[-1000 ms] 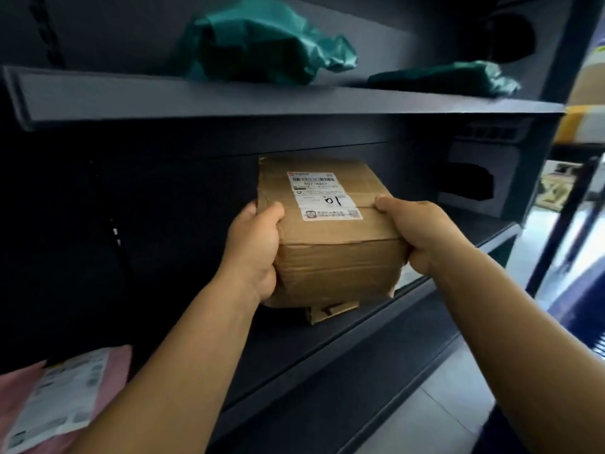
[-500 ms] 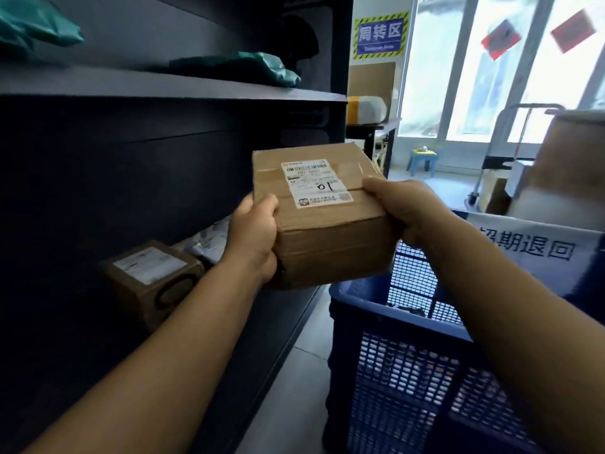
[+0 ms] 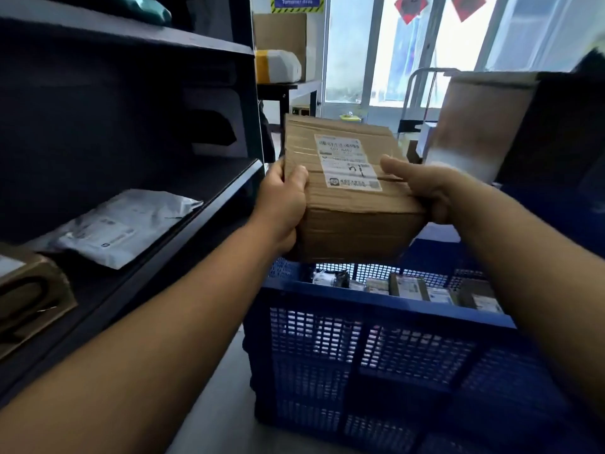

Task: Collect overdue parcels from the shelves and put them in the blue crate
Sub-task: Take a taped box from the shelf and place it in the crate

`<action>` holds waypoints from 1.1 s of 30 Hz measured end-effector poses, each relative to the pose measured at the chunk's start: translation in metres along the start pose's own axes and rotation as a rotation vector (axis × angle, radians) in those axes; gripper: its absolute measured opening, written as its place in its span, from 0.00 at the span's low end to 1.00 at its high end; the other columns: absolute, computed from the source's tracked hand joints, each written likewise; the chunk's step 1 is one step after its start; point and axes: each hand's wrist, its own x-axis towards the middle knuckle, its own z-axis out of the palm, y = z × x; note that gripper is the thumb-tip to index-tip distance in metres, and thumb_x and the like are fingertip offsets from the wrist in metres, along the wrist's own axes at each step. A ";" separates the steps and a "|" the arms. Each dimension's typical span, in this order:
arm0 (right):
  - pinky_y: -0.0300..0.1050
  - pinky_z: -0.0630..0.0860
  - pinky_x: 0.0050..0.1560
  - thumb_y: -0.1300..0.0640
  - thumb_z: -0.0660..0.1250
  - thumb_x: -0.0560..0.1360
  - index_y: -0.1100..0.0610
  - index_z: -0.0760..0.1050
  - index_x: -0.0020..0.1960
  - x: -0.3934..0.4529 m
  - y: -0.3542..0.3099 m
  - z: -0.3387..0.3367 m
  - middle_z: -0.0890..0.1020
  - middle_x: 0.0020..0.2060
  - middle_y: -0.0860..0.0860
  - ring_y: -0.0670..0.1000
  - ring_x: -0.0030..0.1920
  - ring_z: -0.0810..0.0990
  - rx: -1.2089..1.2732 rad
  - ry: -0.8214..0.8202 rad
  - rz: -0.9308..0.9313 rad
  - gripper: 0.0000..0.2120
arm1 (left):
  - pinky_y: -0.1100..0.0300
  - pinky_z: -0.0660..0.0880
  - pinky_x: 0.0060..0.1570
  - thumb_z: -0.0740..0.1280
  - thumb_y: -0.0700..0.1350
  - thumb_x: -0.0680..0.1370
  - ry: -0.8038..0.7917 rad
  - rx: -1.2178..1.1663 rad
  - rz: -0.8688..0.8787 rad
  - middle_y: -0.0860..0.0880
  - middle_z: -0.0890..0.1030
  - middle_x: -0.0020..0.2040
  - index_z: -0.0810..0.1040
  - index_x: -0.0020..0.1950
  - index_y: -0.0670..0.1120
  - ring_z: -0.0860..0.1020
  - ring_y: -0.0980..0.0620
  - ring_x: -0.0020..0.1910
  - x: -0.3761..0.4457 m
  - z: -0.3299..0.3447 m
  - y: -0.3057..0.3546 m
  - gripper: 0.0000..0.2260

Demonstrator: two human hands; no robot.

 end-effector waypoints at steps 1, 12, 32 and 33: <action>0.51 0.81 0.46 0.34 0.73 0.64 0.57 0.74 0.62 0.003 0.002 -0.004 0.83 0.52 0.57 0.57 0.47 0.84 -0.013 0.005 0.017 0.36 | 0.52 0.79 0.50 0.57 0.41 0.83 -0.020 0.011 -0.018 0.46 0.80 0.53 0.71 0.62 0.47 0.80 0.48 0.50 0.006 0.006 -0.007 0.10; 0.58 0.77 0.59 0.32 0.79 0.44 0.59 0.75 0.62 0.123 0.090 -0.065 0.82 0.54 0.59 0.61 0.53 0.82 -0.233 -0.040 0.240 0.53 | 0.47 0.76 0.59 0.63 0.42 0.79 -0.224 0.457 -0.254 0.43 0.79 0.58 0.69 0.66 0.43 0.79 0.45 0.55 0.068 0.067 -0.097 0.15; 0.56 0.79 0.45 0.49 0.76 0.70 0.61 0.70 0.61 0.194 0.230 -0.206 0.80 0.52 0.62 0.62 0.52 0.80 -0.531 -0.132 0.639 0.27 | 0.63 0.79 0.34 0.73 0.44 0.74 -0.864 0.948 -0.605 0.46 0.79 0.52 0.74 0.57 0.44 0.80 0.50 0.44 0.085 0.228 -0.264 0.15; 0.54 0.79 0.43 0.50 0.75 0.70 0.61 0.69 0.61 0.194 0.231 -0.215 0.80 0.51 0.62 0.62 0.50 0.80 -0.564 -0.134 0.652 0.27 | 0.63 0.80 0.34 0.72 0.43 0.74 -0.888 0.930 -0.607 0.46 0.78 0.53 0.74 0.59 0.43 0.80 0.49 0.45 0.080 0.237 -0.271 0.16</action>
